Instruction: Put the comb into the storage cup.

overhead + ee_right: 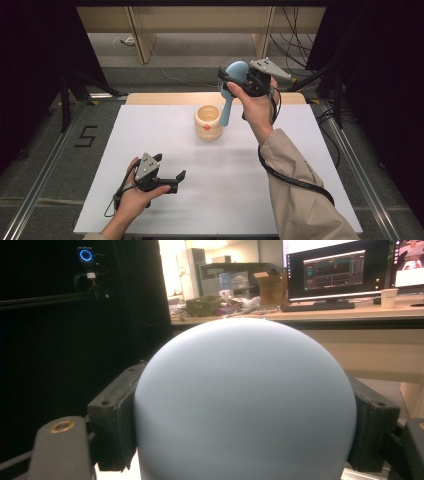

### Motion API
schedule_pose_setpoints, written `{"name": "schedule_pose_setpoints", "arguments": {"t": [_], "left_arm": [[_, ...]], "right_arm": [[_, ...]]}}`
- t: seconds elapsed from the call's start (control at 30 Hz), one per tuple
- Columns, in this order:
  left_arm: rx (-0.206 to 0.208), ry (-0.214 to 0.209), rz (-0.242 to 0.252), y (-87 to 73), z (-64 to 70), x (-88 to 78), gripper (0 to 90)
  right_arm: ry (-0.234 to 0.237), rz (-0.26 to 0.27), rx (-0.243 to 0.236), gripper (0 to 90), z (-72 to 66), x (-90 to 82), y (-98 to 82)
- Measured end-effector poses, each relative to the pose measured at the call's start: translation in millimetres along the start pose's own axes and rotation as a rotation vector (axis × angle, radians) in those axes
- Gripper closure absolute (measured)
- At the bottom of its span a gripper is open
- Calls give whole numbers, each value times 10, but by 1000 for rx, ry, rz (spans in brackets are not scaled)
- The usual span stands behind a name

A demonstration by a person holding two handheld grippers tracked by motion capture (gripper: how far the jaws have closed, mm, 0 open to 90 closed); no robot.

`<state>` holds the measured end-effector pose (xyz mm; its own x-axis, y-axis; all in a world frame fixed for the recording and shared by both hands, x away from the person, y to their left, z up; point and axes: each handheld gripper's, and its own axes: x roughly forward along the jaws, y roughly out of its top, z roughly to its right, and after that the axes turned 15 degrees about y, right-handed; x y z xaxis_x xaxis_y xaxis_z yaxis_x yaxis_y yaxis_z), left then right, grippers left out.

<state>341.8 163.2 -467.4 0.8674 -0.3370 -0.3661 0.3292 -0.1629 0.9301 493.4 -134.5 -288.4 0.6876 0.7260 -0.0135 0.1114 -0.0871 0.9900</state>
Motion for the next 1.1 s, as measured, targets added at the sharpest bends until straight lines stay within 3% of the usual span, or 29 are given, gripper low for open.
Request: {"name": "schedule_pose_setpoints", "arguments": {"t": [1.1], "left_arm": [[-1, 3, 0, 4, -9, -4, 0]], "right_arm": [[-6, 25, -8, 209, 21, 99, 46]]}}
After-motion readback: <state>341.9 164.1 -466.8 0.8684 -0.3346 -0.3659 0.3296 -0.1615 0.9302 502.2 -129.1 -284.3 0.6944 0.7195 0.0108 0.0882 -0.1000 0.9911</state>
